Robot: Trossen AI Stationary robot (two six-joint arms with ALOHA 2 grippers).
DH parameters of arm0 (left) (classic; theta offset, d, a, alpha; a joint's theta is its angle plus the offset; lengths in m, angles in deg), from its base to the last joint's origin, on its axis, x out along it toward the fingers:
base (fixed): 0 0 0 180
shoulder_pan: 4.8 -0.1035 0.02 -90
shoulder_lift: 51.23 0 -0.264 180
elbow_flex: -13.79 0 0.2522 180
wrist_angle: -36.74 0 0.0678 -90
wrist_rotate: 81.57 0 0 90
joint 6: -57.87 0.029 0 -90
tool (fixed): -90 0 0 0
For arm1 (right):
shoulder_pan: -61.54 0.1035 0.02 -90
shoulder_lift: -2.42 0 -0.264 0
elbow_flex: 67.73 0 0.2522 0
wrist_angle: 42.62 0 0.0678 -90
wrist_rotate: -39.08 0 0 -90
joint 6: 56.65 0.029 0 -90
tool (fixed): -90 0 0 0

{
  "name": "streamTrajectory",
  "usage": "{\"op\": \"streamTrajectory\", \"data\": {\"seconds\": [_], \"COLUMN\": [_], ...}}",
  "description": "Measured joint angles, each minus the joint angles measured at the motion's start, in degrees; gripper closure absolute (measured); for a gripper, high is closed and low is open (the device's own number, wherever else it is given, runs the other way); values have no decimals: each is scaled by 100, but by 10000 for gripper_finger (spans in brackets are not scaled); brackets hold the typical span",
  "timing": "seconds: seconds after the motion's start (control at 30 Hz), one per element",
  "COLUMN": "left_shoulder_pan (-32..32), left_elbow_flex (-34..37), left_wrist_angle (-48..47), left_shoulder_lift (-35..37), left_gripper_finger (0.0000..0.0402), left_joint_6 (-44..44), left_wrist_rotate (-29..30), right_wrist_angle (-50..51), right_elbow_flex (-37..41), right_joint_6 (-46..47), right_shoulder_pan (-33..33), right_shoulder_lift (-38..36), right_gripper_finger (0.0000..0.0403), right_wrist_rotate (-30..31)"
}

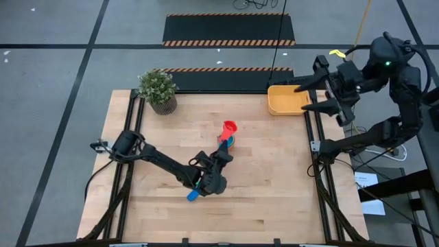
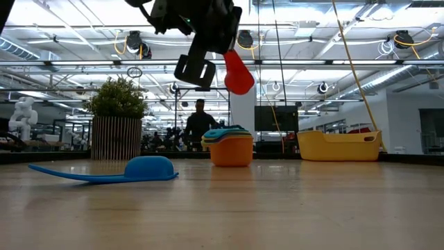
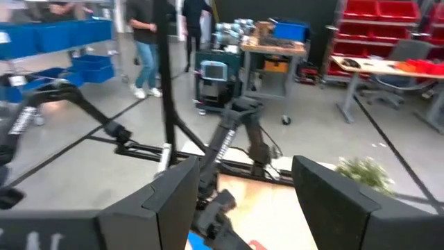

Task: Nest measuring cups in basket
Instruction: Stack the red measuring cup on top of the light blue measuring cup

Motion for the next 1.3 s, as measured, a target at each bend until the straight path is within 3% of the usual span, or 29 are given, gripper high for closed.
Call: {"op": "streamTrajectory", "data": {"seconds": [0.17,0.27,0.47,0.77,0.97,1.07,1.3], "left_shoulder_pan": [2,-2,14,-74,-45,-12,-10], "left_elbow_flex": [0,-2,-1,-2,-2,-2,-2], "left_wrist_angle": [-608,-1034,-2206,-3240,-3853,-4083,-4012], "left_shoulder_lift": [9,9,9,9,9,9,9], "left_gripper_finger": [396,396,396,396,396,396,396], "left_joint_6": [-186,-737,-1953,-2599,-3057,-3286,-3330], "left_wrist_rotate": [-6,-68,-431,-1251,-1263,-996,-1014], "right_wrist_angle": [-19,-52,-42,-42,-42,-42,-39], "right_elbow_flex": [2,0,0,0,0,0,0], "right_joint_6": [-2,7,13,164,169,278,315], "right_shoulder_pan": [0,0,0,0,0,0,0], "right_shoulder_lift": [32,23,29,15,-17,-35,-80], "right_gripper_finger": [177,177,177,177,177,177,177], "right_wrist_rotate": [173,171,173,173,171,171,171]}}
